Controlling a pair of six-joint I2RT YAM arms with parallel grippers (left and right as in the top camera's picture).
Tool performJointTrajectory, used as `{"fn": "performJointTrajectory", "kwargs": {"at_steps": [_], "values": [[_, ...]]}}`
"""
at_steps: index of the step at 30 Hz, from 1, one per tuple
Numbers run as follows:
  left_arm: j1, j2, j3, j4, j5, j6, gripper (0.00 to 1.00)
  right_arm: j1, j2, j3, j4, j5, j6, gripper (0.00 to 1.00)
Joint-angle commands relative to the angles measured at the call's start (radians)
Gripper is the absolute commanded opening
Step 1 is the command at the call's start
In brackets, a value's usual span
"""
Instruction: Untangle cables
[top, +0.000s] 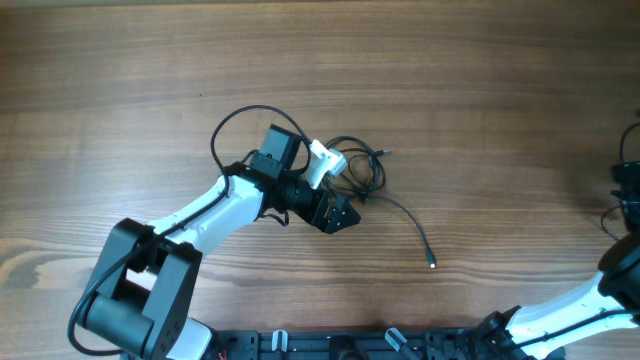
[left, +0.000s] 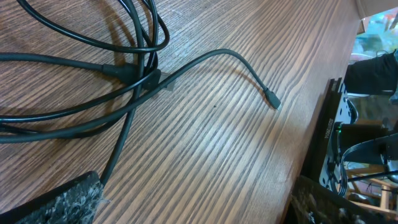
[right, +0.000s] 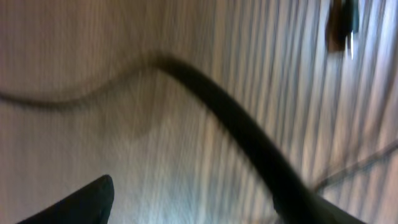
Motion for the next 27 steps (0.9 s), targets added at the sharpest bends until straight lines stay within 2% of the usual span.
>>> {"fn": "performJointTrajectory", "kwargs": {"at_steps": [1, 2, 3, 4, 10, 14, 20, 23, 26, 27], "values": [[-0.002, 0.010, -0.006, 0.000, 0.002, -0.014, 1.00, -0.023, 0.007, 0.003, 0.121, -0.021, 0.014, 0.81], [-0.002, 0.010, -0.006, 0.000, 0.002, -0.016, 1.00, -0.026, 0.007, 0.003, 0.167, -0.041, 0.013, 0.68], [-0.002, 0.010, -0.006, 0.000, 0.002, -0.021, 1.00, -0.026, 0.007, 0.003, 0.207, -0.061, 0.011, 0.34], [-0.002, 0.010, -0.006, 0.000, 0.002, -0.021, 1.00, -0.026, 0.007, 0.003, 0.235, -0.076, 0.010, 0.04], [-0.002, 0.010, -0.006, 0.000, 0.002, -0.040, 1.00, -0.028, 0.007, 0.061, 0.368, -0.298, 0.014, 0.04], [-0.002, 0.010, -0.006, 0.000, 0.002, -0.040, 1.00, -0.038, 0.005, 0.243, 0.356, -0.380, -0.015, 0.04], [-0.002, 0.010, -0.006, 0.001, 0.001, -0.039, 1.00, -0.106, 0.001, 0.584, 0.277, -0.373, -0.011, 0.04], [-0.002, 0.010, -0.006, 0.001, 0.001, -0.040, 1.00, -0.160, -0.005, 0.666, 0.193, -0.269, 0.025, 0.04], [-0.002, 0.010, -0.006, 0.005, 0.001, -0.040, 1.00, -0.206, -0.003, 0.673, 0.061, -0.168, 0.109, 0.04], [-0.002, 0.010, -0.006, 0.008, 0.001, -0.040, 1.00, -0.219, -0.001, 0.671, 0.005, -0.135, 0.151, 0.15]]}}
